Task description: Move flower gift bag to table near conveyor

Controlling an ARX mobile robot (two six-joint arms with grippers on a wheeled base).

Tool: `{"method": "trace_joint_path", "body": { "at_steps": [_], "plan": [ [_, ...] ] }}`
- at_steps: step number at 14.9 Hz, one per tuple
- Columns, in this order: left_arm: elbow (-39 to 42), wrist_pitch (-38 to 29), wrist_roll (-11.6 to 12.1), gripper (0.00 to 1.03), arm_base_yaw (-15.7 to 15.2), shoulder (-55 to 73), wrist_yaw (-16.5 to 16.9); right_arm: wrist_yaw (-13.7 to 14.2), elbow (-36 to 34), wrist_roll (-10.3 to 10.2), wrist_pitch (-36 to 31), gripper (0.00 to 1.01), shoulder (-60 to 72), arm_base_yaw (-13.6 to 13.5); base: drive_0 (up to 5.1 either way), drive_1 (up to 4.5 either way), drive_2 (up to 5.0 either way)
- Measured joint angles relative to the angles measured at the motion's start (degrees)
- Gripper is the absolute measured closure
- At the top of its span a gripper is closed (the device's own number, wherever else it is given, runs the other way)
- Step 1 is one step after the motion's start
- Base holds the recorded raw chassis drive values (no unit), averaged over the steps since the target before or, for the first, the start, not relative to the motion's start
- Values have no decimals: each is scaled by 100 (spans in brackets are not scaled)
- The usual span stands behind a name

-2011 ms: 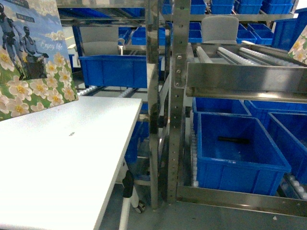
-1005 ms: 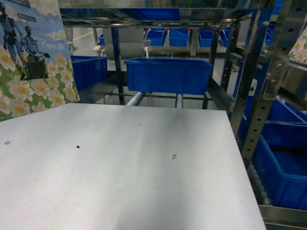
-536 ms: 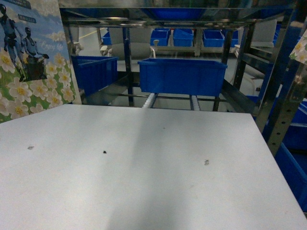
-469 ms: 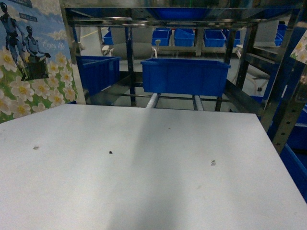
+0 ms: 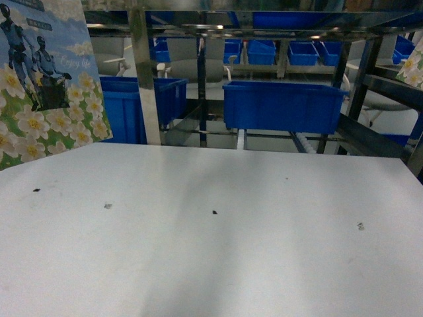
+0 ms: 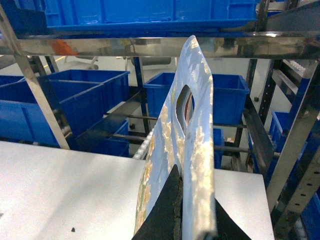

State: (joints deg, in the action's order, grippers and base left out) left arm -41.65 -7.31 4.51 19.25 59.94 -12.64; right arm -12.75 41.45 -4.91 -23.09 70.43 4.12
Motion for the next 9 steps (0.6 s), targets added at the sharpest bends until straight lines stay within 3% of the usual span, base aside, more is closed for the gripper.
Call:
{"method": "trace_joint_path", "body": {
  "at_steps": [9],
  "plan": [
    [0, 2, 0, 101, 0, 0, 0, 0, -2, 0, -7, 99, -4, 2, -479, 332, 160]
  ]
}}
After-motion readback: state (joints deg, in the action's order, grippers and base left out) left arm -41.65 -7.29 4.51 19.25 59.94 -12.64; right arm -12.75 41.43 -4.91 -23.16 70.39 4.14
